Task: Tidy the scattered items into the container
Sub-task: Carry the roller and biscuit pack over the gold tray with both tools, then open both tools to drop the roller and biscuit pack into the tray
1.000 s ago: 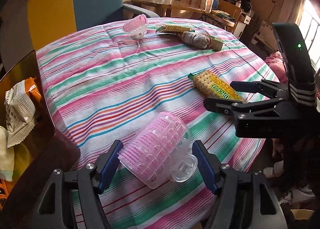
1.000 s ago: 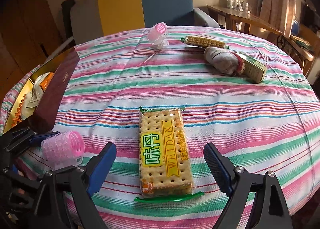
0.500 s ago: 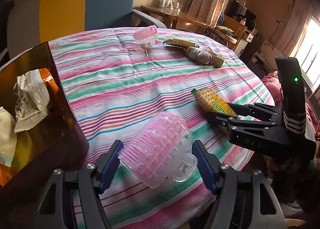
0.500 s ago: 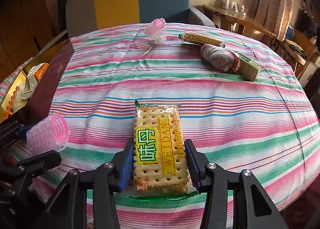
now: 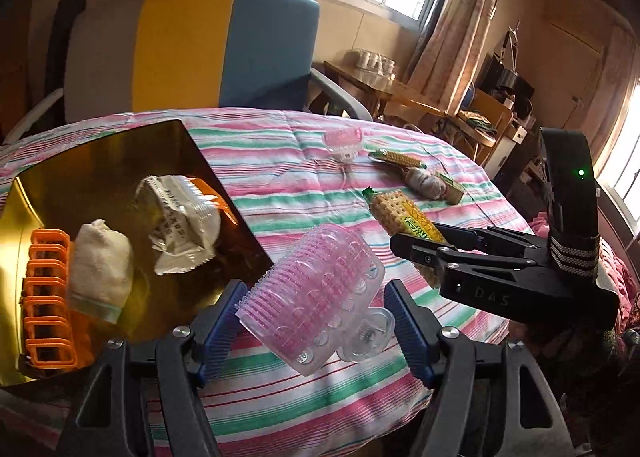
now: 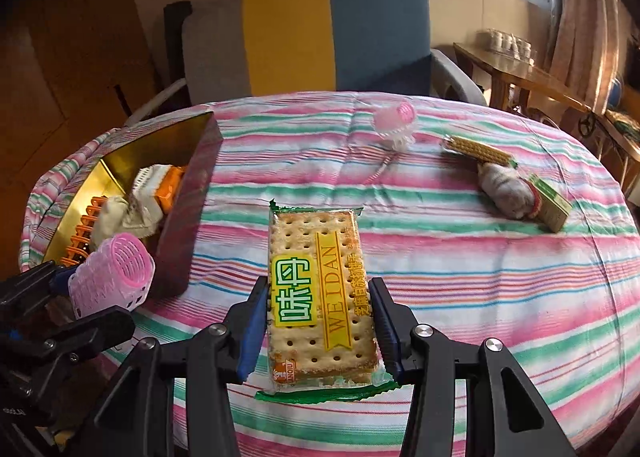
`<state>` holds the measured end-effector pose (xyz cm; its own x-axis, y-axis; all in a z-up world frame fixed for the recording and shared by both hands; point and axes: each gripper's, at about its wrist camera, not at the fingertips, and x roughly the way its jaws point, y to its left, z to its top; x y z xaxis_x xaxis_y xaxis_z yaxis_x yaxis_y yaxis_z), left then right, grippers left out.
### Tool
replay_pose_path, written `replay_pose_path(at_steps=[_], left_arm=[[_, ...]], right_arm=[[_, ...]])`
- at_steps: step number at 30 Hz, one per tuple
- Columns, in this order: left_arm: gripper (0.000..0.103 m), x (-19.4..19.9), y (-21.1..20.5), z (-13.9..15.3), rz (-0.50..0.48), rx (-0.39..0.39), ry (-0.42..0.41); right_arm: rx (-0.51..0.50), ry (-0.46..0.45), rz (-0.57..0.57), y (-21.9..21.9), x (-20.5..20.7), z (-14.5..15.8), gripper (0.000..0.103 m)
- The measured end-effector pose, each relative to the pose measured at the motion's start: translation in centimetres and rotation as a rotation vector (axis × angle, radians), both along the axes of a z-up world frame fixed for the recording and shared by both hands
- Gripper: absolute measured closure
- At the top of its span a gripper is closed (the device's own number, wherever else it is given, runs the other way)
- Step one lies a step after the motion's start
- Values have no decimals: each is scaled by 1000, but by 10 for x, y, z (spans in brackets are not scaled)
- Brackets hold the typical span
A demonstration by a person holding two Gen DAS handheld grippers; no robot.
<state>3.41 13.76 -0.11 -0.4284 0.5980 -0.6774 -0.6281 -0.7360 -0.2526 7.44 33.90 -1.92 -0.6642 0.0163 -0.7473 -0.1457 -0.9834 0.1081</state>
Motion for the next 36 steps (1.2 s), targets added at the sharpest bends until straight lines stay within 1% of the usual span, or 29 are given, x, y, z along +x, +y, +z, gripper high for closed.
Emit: replay_pose_path(at_steps=[3,7,13,17,20,25,31,36], left_arm=[[31,-10,-24,7,68,5,20],[31,-29,-58,10,164,-7,31],[31,-59,-104,8,285,-43,43],[31,-81,-125,2,345,-61,32],[31,-97,-137,-3,379,-77,27],[31,-118,-149,-11,414,-98,21],[31,-136,-154,-17,445,-130,21],[31,-150,-158,-27,474,-162,-4]], right_arm=[[-2,28,63,-23,-16,12,54],[-3,53,144,-55,-36,22,54],[-14,80,264,-102,-61,33,54],[-6,92,342,-134,-75,37,54],[-4,80,378,-152,-87,33,54],[-12,44,408,-168,-106,20,54],[-20,-5,411,-176,-122,3,54],[-22,-28,420,-180,-128,-6,54]])
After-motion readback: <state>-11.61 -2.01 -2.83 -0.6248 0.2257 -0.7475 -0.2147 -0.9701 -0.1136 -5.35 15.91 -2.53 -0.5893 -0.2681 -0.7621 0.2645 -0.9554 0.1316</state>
